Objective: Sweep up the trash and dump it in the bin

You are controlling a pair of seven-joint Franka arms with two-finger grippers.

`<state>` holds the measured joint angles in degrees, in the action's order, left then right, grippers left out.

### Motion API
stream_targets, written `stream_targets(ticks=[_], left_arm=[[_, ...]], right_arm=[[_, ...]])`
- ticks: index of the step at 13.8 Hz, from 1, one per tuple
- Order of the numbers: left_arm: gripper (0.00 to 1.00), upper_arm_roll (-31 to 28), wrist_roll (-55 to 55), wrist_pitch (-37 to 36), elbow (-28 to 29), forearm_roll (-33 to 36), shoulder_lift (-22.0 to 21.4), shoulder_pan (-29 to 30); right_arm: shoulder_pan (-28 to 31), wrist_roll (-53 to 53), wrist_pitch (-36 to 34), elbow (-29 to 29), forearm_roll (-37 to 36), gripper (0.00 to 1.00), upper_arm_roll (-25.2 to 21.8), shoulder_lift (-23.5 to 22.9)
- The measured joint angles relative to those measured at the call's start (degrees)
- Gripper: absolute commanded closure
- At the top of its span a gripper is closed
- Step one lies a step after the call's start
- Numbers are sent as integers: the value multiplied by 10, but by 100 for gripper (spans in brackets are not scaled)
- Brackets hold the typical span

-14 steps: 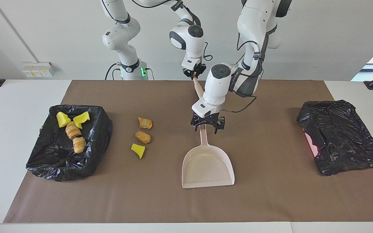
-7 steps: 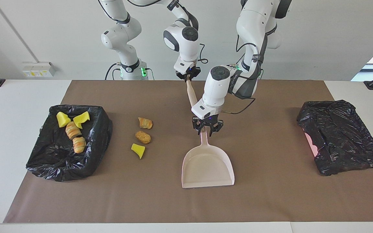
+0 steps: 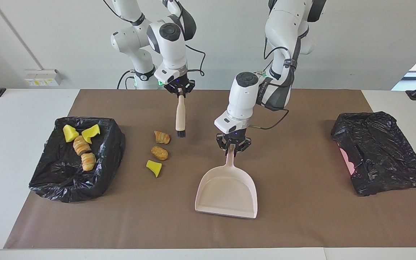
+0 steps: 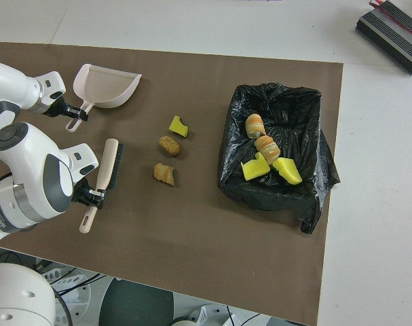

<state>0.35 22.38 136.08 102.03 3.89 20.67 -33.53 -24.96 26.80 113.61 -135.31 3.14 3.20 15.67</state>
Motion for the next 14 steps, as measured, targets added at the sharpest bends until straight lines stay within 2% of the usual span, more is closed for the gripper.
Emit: stream_targets(ticks=[4,6,10,14], left_arm=[[100,-2,-157,-45,-4,0,-10,19],[99,-2,-244,-85,-4,0,-12,20],[100,-1,-436,-148,-4,0,-23,24],[100,-2,-601,-192,0,0,-33,27]], right_arm=[[128,-118,-32,57,-60,100,-2,-54],[168,-155,-30,78,-95,100,-2,-88],[182,-159,17,87,-137,100,-1,-159],[162,-158,18,107,-111,100,6,-199]])
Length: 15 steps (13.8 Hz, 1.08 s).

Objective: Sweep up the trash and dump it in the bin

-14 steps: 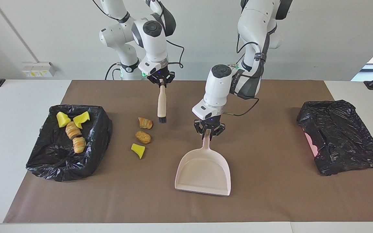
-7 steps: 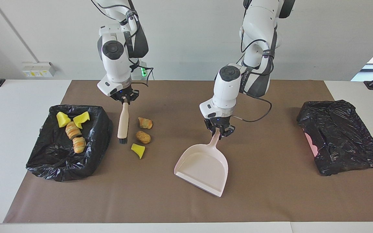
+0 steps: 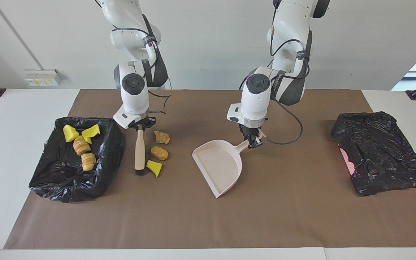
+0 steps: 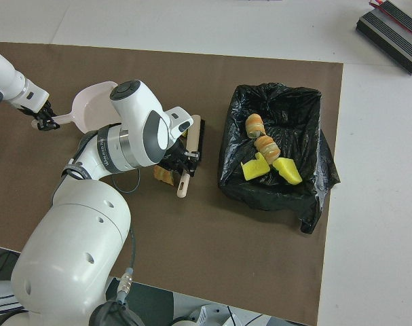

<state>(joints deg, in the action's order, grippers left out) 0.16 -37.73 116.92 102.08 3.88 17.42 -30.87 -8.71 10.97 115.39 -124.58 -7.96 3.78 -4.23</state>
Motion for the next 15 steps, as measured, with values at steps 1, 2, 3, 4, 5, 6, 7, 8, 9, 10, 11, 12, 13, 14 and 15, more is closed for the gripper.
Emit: stream_targets(ticks=[1,2,3,4,5,6,7,8,9,10,11,12,13,14,15], left_arm=[[100,1,-16,-1,8,0,-4,0],[100,2,-33,-2,19,0,-9,-1],[100,3,-46,-1,33,0,-16,-2],[100,4,-53,1,48,0,-24,-3],[100,6,-57,6,62,0,-32,-4],[100,7,-59,18,76,0,-39,-5],[100,8,-59,32,88,0,-44,-6],[100,8,-59,41,98,0,-48,-8],[100,8,-59,47,105,0,-51,-9],[100,8,-59,51,109,0,-53,-10],[100,8,-59,54,111,0,-54,-11],[100,8,-59,55,112,0,-54,-12],[100,8,-59,56,112,0,-54,-12],[100,8,-59,57,112,0,-54,-12],[100,8,-59,58,113,0,-54,-12]], right_arm=[[-6,1,0,1,25,100,1,-1],[-12,1,-1,1,47,100,2,-1],[-20,1,-1,1,60,100,2,-1],[-33,7,-1,1,71,100,2,-2],[-46,19,0,1,82,100,2,-2],[-57,28,0,1,94,100,2,-3],[-66,33,0,2,106,100,2,-3],[-73,34,1,2,121,100,3,-3],[-79,34,2,3,134,100,3,-3],[-88,34,3,4,150,100,3,-3],[-98,34,5,7,171,100,3,-4],[-109,34,6,9,192,100,3,-4],[-122,34,8,12,210,100,3,-6],[-136,34,17,12,230,100,3,-8],[-150,34,29,12,262,100,4,-11]])
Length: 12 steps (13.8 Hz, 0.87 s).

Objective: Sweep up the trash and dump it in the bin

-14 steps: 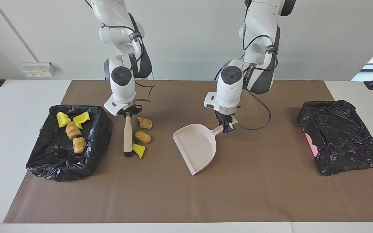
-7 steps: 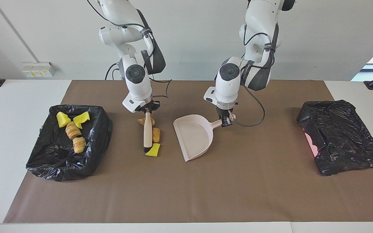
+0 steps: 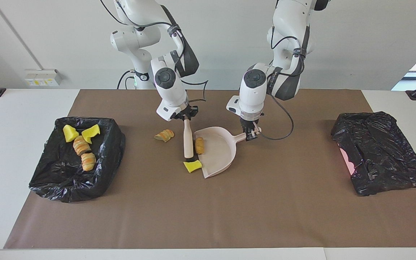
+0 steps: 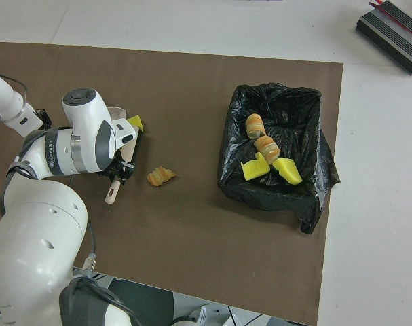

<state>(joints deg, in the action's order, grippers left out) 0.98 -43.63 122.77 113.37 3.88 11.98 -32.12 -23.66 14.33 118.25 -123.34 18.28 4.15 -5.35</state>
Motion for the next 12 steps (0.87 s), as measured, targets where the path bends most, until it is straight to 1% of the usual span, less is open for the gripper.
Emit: stream_targets(ticks=[2,3,4,6,9,10,12], left_arm=[[100,0,0,3,1,0,0,0],[100,0,0,6,2,0,0,0],[100,0,-1,9,3,0,0,0],[100,0,-1,12,3,0,0,0],[100,0,-1,14,3,0,0,0],[100,0,-1,16,3,0,0,0],[100,0,-1,19,4,0,0,0]], right_arm=[[-16,0,12,4,67,100,0,-4],[-18,0,12,13,83,100,1,-4],[-17,0,6,26,88,100,0,-4],[-9,-1,-31,54,82,100,-9,-1],[50,-2,-116,85,35,100,-13,12],[64,3,-140,86,-1,100,-17,18],[84,38,-154,68,-86,100,-19,29]])
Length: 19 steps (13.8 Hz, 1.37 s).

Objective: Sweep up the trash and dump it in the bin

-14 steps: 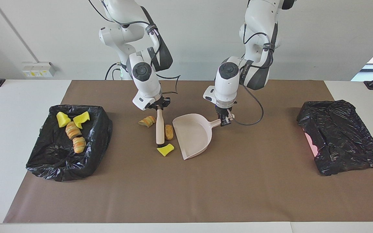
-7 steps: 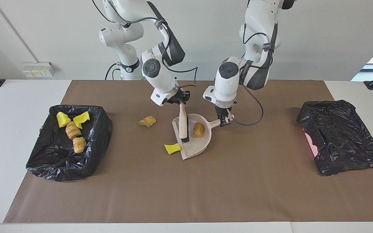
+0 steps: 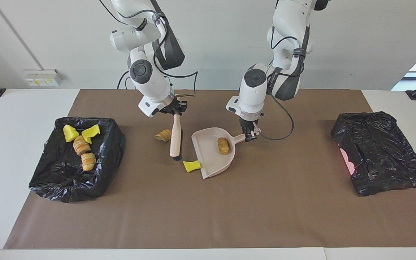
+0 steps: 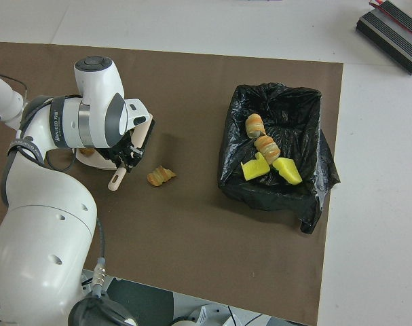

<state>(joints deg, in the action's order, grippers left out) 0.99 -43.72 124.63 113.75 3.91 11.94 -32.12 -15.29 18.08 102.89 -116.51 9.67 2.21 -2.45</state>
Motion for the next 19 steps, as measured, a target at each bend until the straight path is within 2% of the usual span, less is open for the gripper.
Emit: stream_targets(ticks=[4,8,10,14,19], left_arm=[[100,0,0,1,1,0,0,0],[100,0,0,0,2,0,0,0],[100,0,0,0,2,0,0,0],[100,-1,0,0,3,0,0,0],[100,-1,0,0,3,0,0,0]], right_arm=[[15,54,-1,-81,-90,100,0,42],[15,75,-1,-192,-106,100,3,119],[13,75,19,-222,-101,100,5,134],[-21,77,108,-228,-39,100,8,103],[-56,70,137,-156,32,100,12,44]])
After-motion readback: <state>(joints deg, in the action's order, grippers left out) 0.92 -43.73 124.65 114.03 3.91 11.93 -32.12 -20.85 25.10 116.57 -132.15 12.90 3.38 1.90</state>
